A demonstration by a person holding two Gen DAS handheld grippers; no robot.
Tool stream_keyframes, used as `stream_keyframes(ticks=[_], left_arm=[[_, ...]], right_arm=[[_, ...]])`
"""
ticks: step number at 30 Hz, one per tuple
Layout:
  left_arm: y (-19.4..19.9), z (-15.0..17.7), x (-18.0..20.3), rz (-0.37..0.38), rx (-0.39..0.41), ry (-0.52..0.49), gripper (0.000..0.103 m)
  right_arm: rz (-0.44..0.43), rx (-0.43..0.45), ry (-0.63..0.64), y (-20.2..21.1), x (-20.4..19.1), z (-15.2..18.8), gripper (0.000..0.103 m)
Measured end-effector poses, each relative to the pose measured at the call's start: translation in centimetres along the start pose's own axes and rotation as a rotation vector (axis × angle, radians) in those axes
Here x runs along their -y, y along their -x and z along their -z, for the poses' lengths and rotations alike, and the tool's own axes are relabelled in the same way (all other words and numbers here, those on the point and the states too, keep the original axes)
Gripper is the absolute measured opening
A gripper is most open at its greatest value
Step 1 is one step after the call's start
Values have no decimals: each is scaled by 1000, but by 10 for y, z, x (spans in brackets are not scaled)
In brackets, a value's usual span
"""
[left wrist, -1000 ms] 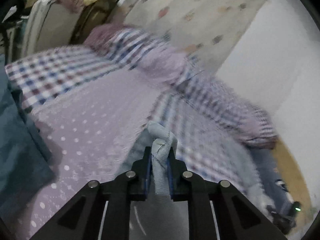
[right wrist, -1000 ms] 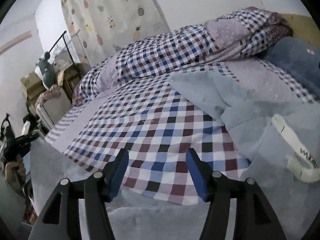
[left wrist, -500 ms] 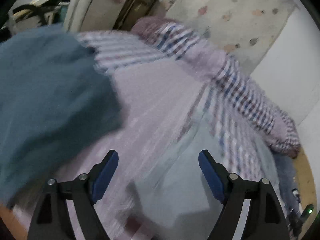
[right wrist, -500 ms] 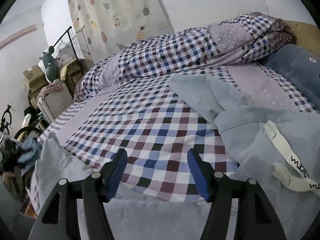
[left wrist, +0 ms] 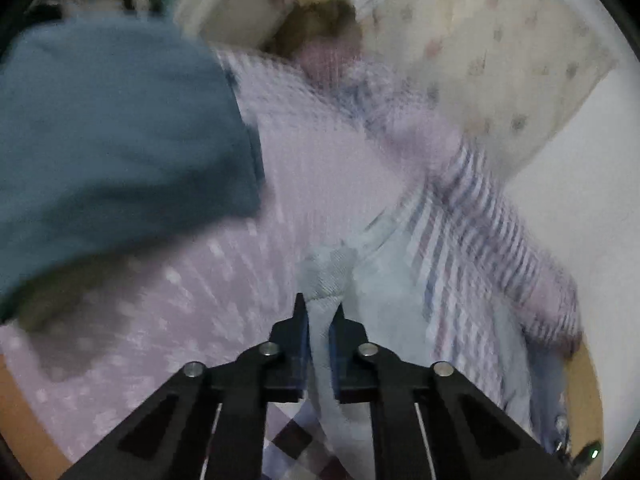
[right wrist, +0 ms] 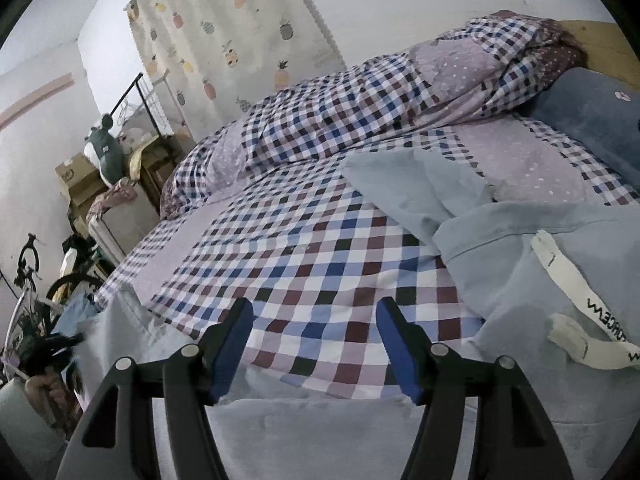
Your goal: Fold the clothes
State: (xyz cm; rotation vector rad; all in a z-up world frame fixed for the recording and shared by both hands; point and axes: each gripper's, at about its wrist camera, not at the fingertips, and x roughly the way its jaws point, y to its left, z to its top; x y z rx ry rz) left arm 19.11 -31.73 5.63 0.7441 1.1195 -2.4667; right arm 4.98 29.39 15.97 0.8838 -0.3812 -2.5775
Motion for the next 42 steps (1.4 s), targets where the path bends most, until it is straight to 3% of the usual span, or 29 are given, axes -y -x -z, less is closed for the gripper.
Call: stream_keyframes(ticks=[3,7,10,12,15,17,19,21,23,26,30,33,39,42], left_arm=[[38,14,-14,-64,105,44,6],[29,26,-40,-179,29,132,6],[12,30,-42,-254,-30,120,15],[11,30,-38,-265,-25,106,19],[20,29,-25,-264,18,66,32],[30,30,-12,-257,70,16,51],[36,23,9,-234,128,-37,62],[45,15,36,-205,183,-84,68],[49,7,64,-159,221,-122,82],[43,-1,115,-62,239,-188,83],[3,9,199,124,135,-273,84],[-28,33,263,253,41,-332,84],[-85,105,395,432,-133,-515,84],[-111,154,457,478,-236,-640,84]], right_arm=[[10,3,-28,2,6,-3,68],[16,-29,-62,-2,15,-4,68],[30,-60,-73,-5,21,-4,69],[41,-72,-75,-7,26,-5,70],[68,-64,-62,-4,36,-10,71],[100,-41,-40,3,45,-16,72],[159,-5,-17,14,58,-24,73],[215,28,-33,27,80,-30,74],[225,59,-112,41,108,-31,74],[226,120,-291,60,154,-26,74],[221,217,-470,82,199,-20,74],[216,241,-515,89,215,-16,75],[184,233,-551,90,226,-12,75],[160,226,-557,83,227,-12,75]])
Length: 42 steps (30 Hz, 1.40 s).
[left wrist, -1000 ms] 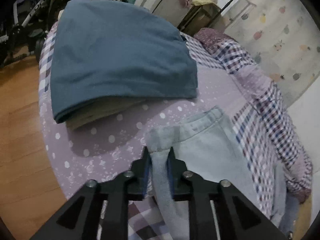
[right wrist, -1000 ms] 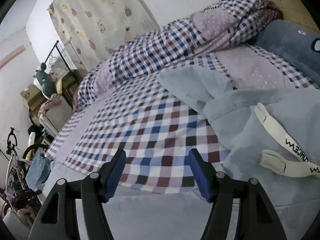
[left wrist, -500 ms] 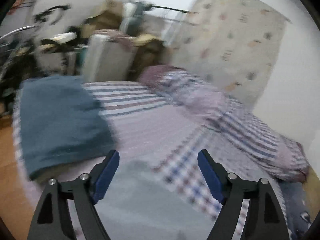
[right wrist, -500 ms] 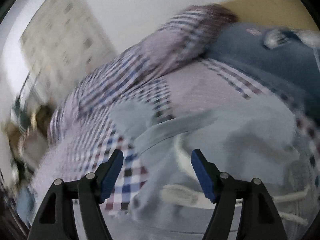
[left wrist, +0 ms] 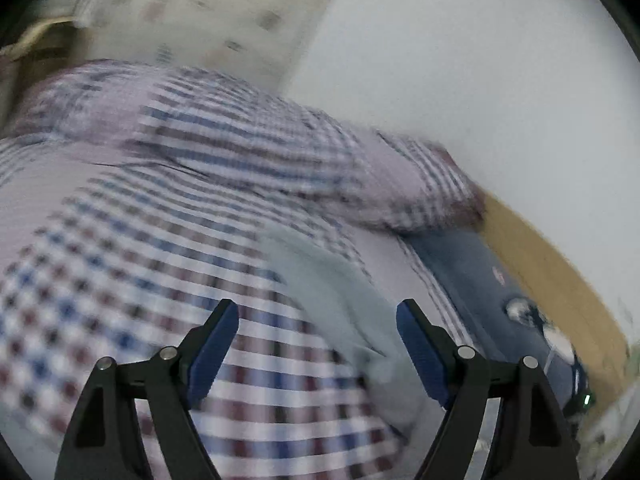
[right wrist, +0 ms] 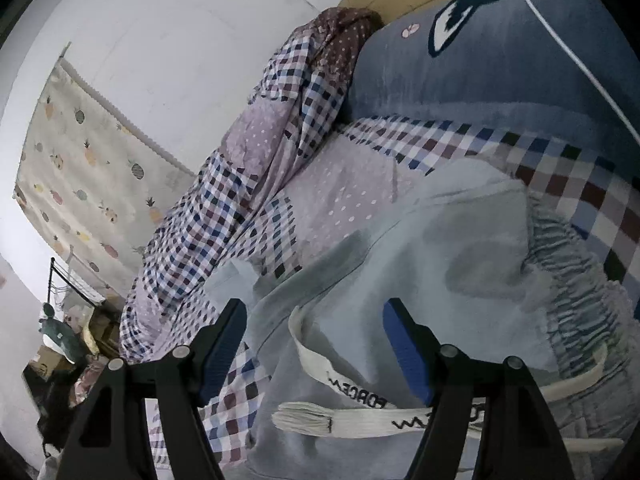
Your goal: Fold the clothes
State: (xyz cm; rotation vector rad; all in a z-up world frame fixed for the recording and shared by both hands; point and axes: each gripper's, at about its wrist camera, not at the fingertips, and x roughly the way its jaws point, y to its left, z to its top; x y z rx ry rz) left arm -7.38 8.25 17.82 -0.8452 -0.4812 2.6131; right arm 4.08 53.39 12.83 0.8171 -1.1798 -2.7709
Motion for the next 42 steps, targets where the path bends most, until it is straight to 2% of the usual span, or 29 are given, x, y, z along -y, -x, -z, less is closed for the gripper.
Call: stream_keyframes(ticks=[5,8,10,13,15,16,17,20,21,22,23,25,29,30,33,34,36,37,38,40,42], left_arm=[[-81,15,78,20,-156,-157,84],[-128,26,121,9,-274,-246,84],[-165,31,137,-3,-346,-302,84],[-206,39,154,-39,-414,-364,83],[-226,39,157,-71,-434,-371,70],[-236,38,156,-91,-444,-369,53],[-248,37,154,-112,-466,-352,32],[-279,31,137,-114,-556,-212,5],[-284,27,129,-108,-572,-165,5],[-282,21,124,-102,-556,-136,2],[-274,11,120,-100,-512,-120,1],[-244,-16,112,-97,-358,-85,0],[-139,-83,78,-106,127,1,0],[-122,-94,68,-115,180,1,0],[-107,-110,40,-148,148,-42,0],[-108,-111,32,-160,115,-56,0],[-130,-98,15,-176,-27,-59,5],[-142,-88,8,-167,-92,-42,17],[-155,-76,0,-156,-159,-20,37],[-180,-52,-13,-141,-282,22,62],[-207,-25,-18,-139,-375,50,63]], right_arm=[[-5,-35,12,-13,-1,3,75],[-7,-42,60,-18,-9,5,75],[-7,-39,95,-21,-14,7,75],[-14,-51,129,-28,-20,10,75],[-28,-62,136,-31,-23,12,75],[-32,-65,141,-31,-24,12,75],[-35,-67,146,-31,-25,13,75],[-38,-70,148,-32,-25,14,75],[-36,-71,143,-32,-23,14,75],[-33,-73,136,-32,-22,14,75],[-23,-74,128,-32,-19,13,75],[-1,-80,111,-32,-14,13,75],[31,-103,84,-35,-6,14,75],[36,-107,84,-36,-5,14,75],[38,-104,91,-36,-8,15,75],[39,-103,91,-36,-8,15,75],[43,-101,93,-37,-10,16,75],[47,-101,94,-38,-11,17,75],[49,-103,96,-38,-11,18,75],[54,-103,101,-39,-12,18,75],[56,-107,104,-40,-13,20,75]])
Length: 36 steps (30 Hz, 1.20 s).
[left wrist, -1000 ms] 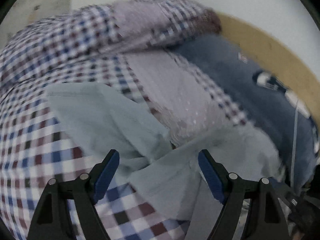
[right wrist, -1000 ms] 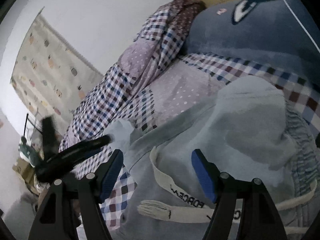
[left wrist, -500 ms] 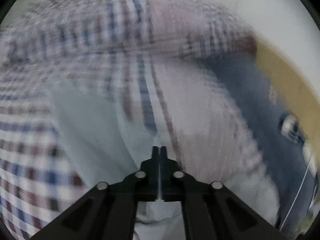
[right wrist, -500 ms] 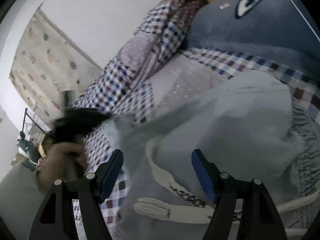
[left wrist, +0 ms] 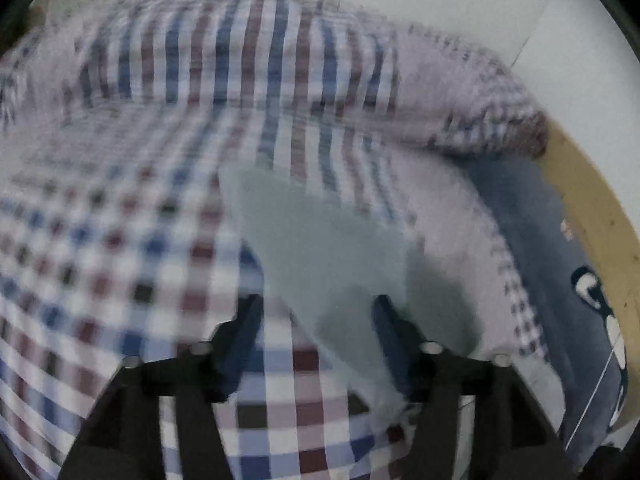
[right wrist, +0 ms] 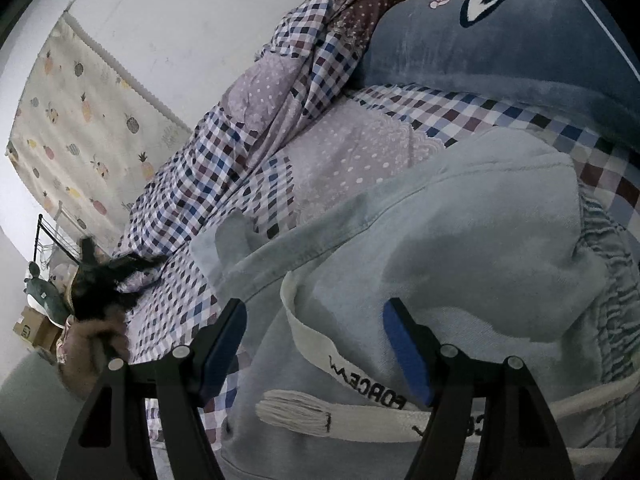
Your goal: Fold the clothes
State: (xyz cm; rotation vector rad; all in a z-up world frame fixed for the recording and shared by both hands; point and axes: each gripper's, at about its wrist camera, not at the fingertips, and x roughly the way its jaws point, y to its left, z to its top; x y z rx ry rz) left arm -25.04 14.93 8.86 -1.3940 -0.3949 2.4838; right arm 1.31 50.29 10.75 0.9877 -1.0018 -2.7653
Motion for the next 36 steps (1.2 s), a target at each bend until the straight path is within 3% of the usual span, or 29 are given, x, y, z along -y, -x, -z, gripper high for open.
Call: stream_keyframes(ticks=[4,6,8,11,13,17,22,23,25,26,28,30,31,33,34,35,36], left_arm=[[-49,17,6,8,-89,37,63],[-53,16,5,29,-61,67,62],[-52,13,5,60,-19,106,3],[-31,-1,4,122,65,147,2],[-2,-10,16,93,170,87,2],[78,-33,0,83,382,167,2],[195,-34,-27,-32,693,166,2],[213,-31,-37,-69,726,161,2],[219,-29,-64,-168,683,151,3],[212,-32,-81,-219,613,144,4],[177,-34,-125,-277,381,156,9],[154,-27,-164,-283,253,207,11],[151,-17,-187,-285,238,253,14],[157,4,-219,-283,289,342,45],[163,17,-236,-283,323,391,71],[169,29,-252,-285,348,431,84],[174,41,-266,-289,365,463,84]], right_arm=[[-4,-11,15,-4,-2,1,75],[-4,-17,23,-6,-3,1,75],[-5,-23,27,-7,-3,1,75],[-8,-32,25,-10,-1,1,75],[-8,-36,27,-10,-1,1,75],[13,-53,39,-13,-1,3,75],[89,-93,35,-21,6,6,75],[97,-99,32,-22,8,6,75],[107,-105,29,-23,9,6,75],[109,-106,30,-23,9,7,75],[111,-107,34,-23,8,7,75],[111,-109,39,-24,6,8,75],[111,-110,44,-24,5,8,75],[115,-113,54,-27,3,9,75],[115,-114,58,-27,2,9,75],[116,-115,62,-28,1,9,75],[116,-116,66,-28,0,10,75]])
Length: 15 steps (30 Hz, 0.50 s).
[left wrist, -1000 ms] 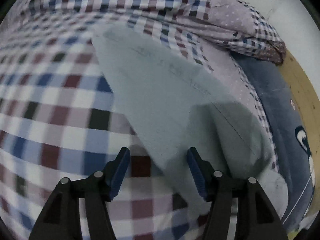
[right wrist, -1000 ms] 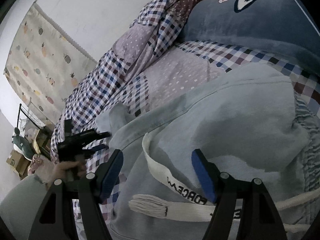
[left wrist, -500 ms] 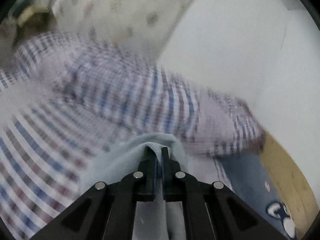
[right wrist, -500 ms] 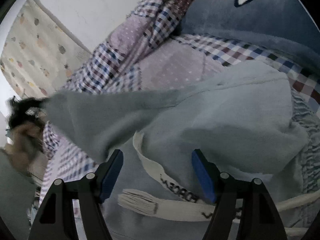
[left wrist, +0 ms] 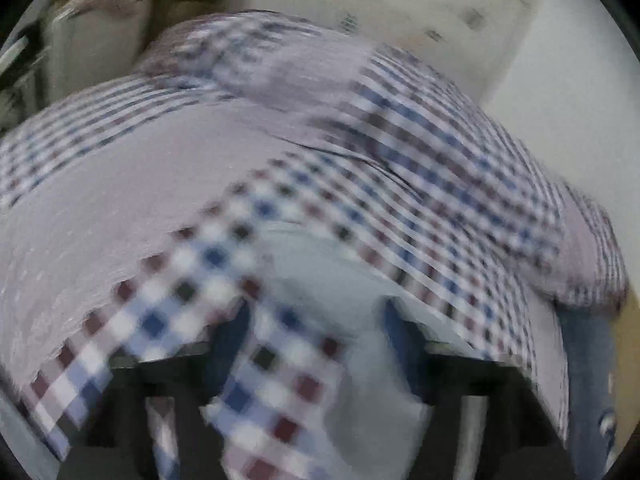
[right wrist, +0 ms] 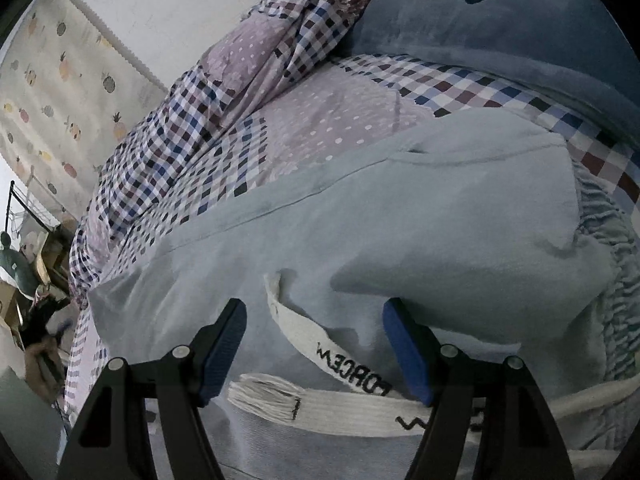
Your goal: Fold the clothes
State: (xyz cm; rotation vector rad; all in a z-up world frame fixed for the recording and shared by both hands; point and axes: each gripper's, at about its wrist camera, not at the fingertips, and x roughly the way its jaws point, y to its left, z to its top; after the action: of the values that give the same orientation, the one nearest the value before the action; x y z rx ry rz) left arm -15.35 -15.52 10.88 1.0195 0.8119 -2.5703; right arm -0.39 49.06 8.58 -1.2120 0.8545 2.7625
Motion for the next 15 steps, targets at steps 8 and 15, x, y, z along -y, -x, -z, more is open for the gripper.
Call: stream_keyframes(ticks=[8,15], left_arm=[[-52,31,-43,141,-222,24,84],[-88,55,59,89,-282,-189,23]], right_arm=[[28,-1,21,-4,-5,2,75],[53,-8,36,-9,-6,4,75]])
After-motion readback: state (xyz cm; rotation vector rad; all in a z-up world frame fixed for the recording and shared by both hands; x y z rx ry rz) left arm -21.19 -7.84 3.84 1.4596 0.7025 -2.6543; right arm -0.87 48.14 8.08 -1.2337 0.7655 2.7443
